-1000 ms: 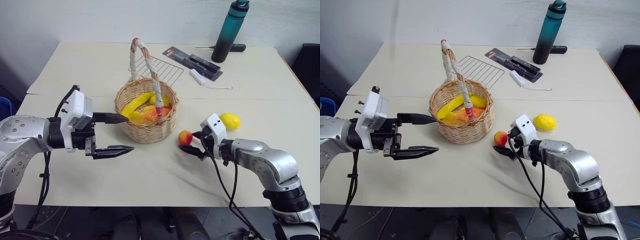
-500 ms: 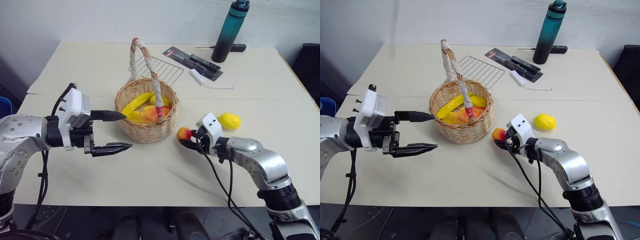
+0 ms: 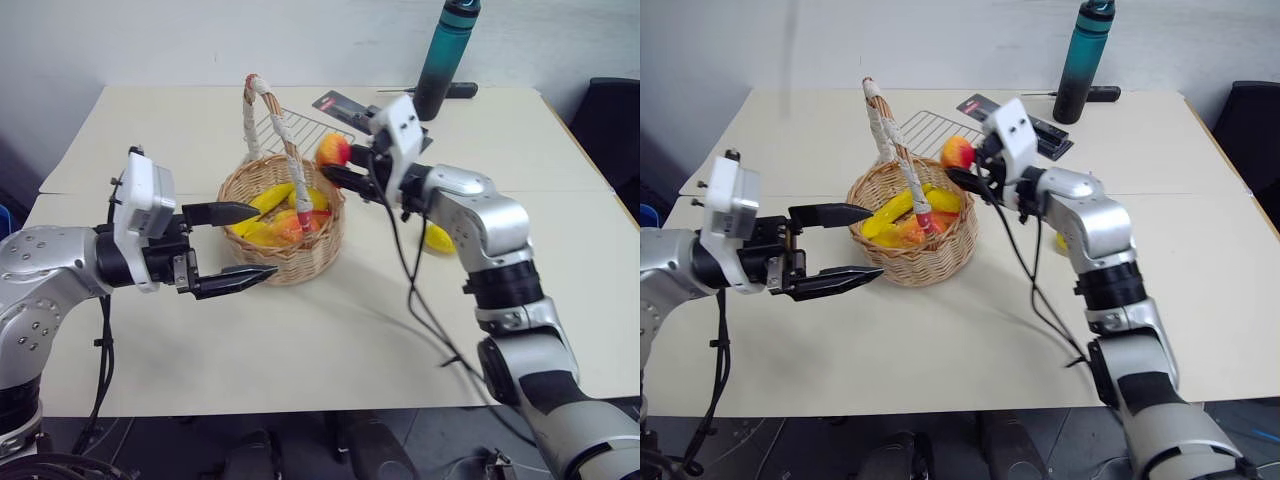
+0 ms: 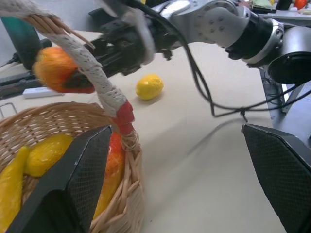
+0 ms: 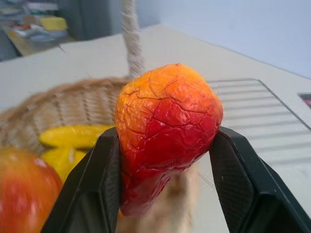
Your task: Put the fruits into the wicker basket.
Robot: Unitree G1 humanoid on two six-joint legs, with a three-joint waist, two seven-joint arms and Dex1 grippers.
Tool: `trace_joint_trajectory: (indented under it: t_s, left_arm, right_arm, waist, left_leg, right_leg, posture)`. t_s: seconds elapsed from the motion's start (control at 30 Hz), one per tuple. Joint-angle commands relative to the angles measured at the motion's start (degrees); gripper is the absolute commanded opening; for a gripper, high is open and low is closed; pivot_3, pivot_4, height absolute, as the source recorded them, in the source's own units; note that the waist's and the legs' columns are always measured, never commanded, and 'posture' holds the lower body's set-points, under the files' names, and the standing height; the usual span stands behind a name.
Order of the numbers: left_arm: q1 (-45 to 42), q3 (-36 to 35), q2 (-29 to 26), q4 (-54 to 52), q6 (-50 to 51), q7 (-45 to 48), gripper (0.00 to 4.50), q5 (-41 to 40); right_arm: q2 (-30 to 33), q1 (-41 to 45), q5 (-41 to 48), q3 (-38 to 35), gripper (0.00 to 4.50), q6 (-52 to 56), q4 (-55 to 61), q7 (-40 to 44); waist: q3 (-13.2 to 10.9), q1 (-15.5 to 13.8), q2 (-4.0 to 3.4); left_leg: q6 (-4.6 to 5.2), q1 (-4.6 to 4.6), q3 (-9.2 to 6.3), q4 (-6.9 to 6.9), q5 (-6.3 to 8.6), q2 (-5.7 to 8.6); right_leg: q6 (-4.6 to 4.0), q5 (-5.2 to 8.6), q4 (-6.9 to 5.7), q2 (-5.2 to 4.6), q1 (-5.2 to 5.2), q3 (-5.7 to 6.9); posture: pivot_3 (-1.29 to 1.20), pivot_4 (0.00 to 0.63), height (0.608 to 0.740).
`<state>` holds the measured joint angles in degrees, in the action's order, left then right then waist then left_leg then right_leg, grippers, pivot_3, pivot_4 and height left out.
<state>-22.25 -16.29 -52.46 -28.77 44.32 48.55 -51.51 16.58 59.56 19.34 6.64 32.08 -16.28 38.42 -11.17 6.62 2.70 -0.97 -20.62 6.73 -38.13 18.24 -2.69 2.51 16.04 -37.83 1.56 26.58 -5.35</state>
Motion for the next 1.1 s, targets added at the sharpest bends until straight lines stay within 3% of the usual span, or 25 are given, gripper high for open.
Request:
trace_joint_trajectory:
  t_s: [0.03, 0.17, 0.4, 0.53, 0.7, 0.83, 1.1]
  left_arm:
    - [-0.6, -1.1, -0.1, -1.7, -1.1, -0.9, 4.50, 0.1]
    - [0.1, -2.2, -0.3, -1.9, -1.1, -1.5, 4.50, -0.3]
    - [0.6, -1.6, -0.3, -1.3, -2.1, -0.7, 4.50, 0.4]
    - [-1.0, -0.4, 0.0, -0.7, -2.3, 0.2, 4.50, -0.2]
    - [-2.7, 1.1, 0.1, -0.1, -2.4, 1.6, 4.50, -0.2]
    - [-3.8, 2.0, 0.5, -0.2, -2.3, 2.1, 4.50, -0.3]
    - [-5.8, 3.1, 0.7, -0.1, -2.1, 2.1, 4.50, -0.1]
  right_arm:
    - [-0.7, 1.8, -2.1, 1.0, 3.08, -2.8, -3.3, 2.1]
    - [0.2, 2.0, -2.2, -0.2, 4.42, -2.7, -2.3, 3.2]
    - [10.5, -3.6, 2.2, -7.6, 4.47, 4.9, 12.4, 4.8]
    - [23.8, -15.7, 4.0, -14.4, 4.47, 11.5, 22.2, 7.6]
    - [33.1, -31.3, 3.8, -21.3, 4.47, 11.1, 26.1, 9.6]
    - [33.7, -35.6, 0.7, -20.5, 4.47, 5.3, 23.4, 8.1]
    - [26.5, -30.3, -3.1, -14.0, 4.47, 1.0, 9.3, 4.7]
  waist:
    - [0.0, -0.1, 0.00]
    - [0.0, -0.2, 0.00]
    - [0.0, -0.9, 0.00]
    - [0.0, -2.0, 0.00]
    - [0.0, -1.7, 0.00]
    - [0.0, -0.4, 0.00]
    - [0.0, -0.1, 0.04]
  left_leg:
    - [0.00, -0.01, -0.01, 0.05, 0.00, -0.01]
    - [0.03, -0.34, -0.06, 0.00, 0.02, 0.01]
    - [0.00, -0.62, -0.20, -0.05, 0.01, 0.01]
    - [0.01, -0.62, -0.21, -0.04, 0.01, 0.03]
    - [0.09, -0.49, -0.18, -0.06, 0.02, 0.10]
    - [0.07, -0.32, -0.04, -0.03, -0.02, 0.08]
    - [0.30, 0.33, -0.05, 0.08, -0.23, 0.18]
  right_leg:
    - [-0.02, 0.01, 0.04, -0.01, 0.00, 0.03]
    - [-0.02, 0.01, 0.17, -0.09, 0.16, 0.11]
    - [-0.01, 0.01, 0.10, -0.11, 0.43, 0.23]
    - [-0.01, 0.01, 0.16, -0.11, 0.41, 0.22]
    - [0.05, -0.01, 0.32, -0.10, 0.17, 0.13]
    - [0.07, -0.01, 0.24, 0.00, 0.00, -0.02]
    - [0.02, -0.16, 0.18, 0.05, -0.48, -0.20]
  posture:
    - [0.00, 0.150, 0.740]
    - [0.00, 0.150, 0.740]
    - [0.00, 0.150, 0.740]
    - [0.00, 0.150, 0.740]
    - [0.00, 0.150, 0.740]
    - [0.00, 0.150, 0.740]
    - [0.00, 0.150, 0.740]
